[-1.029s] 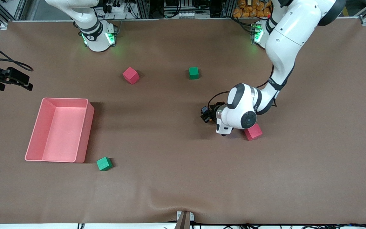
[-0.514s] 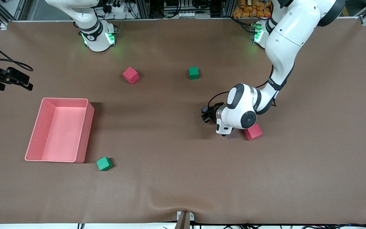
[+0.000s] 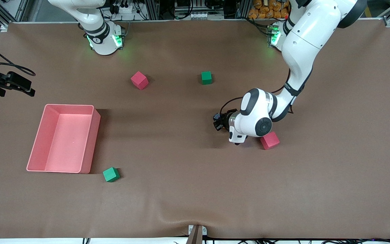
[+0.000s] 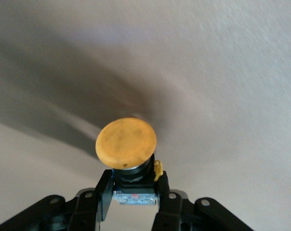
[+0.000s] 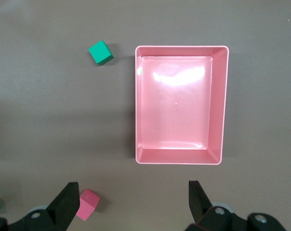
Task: Place and upright button with both arms
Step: 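Lift the button with the left gripper and set it upright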
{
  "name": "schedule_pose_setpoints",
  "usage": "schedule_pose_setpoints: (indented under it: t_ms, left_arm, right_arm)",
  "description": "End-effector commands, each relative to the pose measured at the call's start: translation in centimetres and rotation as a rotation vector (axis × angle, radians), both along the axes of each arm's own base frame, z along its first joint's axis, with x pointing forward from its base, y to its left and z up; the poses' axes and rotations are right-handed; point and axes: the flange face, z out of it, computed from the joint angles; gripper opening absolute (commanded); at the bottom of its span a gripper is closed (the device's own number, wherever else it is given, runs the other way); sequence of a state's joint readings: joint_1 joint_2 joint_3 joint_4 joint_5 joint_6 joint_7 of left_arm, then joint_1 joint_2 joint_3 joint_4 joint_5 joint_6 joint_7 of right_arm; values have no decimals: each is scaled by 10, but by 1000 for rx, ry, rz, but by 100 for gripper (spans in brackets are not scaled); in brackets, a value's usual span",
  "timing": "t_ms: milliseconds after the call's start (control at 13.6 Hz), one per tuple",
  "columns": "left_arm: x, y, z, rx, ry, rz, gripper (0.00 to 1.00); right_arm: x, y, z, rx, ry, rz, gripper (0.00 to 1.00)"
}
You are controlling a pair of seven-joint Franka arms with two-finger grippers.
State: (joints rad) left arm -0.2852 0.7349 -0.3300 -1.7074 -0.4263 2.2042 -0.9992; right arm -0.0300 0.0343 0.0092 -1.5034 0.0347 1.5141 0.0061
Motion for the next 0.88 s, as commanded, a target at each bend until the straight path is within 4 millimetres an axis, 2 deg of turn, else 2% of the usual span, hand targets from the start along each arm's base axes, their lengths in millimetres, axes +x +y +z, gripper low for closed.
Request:
schedule_pose_setpoints:
  t_ms: [0, 220, 588, 808]
  left_arm:
    - [-18, -54, 39, 45, -34, 41, 0]
    - [-21, -99, 76, 167, -144, 92, 0]
    - [-44, -159, 111, 280, -354, 92, 0]
    - [-79, -196, 102, 381, -550, -1, 0]
  right_arm:
    - [2, 3, 2, -1, 0, -5, 100]
    - [1, 2, 2, -1, 1, -7, 100]
    - [2, 7, 2, -3, -3, 1, 100]
    - [3, 15, 2, -1, -11, 14, 100]
